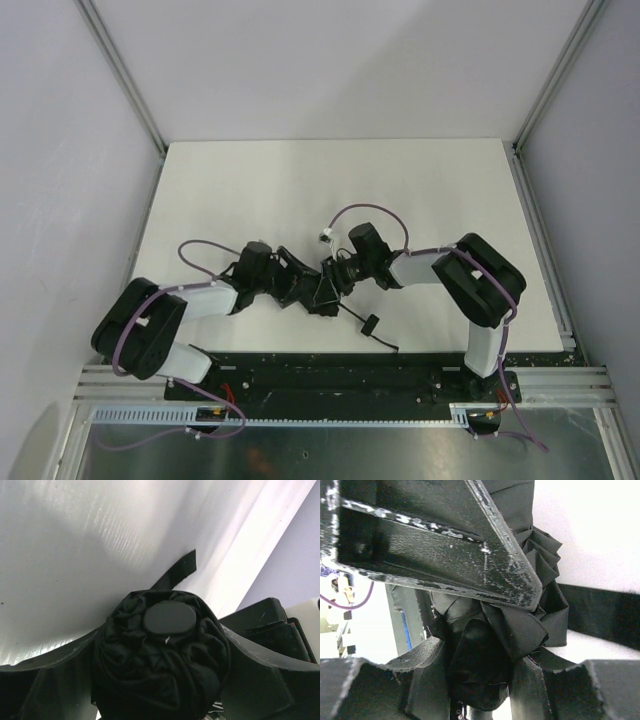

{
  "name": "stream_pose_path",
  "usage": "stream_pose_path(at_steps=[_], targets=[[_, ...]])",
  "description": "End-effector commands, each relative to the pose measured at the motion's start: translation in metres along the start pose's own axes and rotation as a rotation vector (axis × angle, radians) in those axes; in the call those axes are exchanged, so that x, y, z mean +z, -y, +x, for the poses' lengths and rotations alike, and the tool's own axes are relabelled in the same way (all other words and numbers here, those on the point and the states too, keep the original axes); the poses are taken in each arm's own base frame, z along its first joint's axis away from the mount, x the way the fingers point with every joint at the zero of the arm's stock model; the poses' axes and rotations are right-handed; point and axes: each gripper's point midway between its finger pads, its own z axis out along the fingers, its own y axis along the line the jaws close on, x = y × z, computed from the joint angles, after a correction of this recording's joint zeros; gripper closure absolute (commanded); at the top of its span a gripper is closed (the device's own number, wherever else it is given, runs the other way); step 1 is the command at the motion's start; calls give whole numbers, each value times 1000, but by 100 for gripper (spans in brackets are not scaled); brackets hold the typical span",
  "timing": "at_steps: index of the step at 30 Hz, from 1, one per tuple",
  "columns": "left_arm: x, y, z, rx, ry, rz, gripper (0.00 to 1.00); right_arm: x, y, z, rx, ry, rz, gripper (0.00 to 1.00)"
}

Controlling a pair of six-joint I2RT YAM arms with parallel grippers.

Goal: Put away the umbrella

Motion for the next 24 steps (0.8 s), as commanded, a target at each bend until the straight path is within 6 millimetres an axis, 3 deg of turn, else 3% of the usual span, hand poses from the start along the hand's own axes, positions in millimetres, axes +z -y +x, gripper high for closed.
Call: stream_pose_path(at_steps=[1,9,11,19,24], targets=[[4,-63,14,2,-24,-199,26,-2,-31,-21,-67,46,-126,100],[1,-57,15,11,-16,-147,85,-5,-36,-24,-53,44,-96,100],[-1,-53,15,12,-16,-129,96,-7,-39,-28,-51,55,-69,90],[-13,-9,16,110,-13,67,100,-43,-50,-47,41,146,172,27],[-28,15,20,147,-15,193,100,-96,-56,-65,156,289,263,3]])
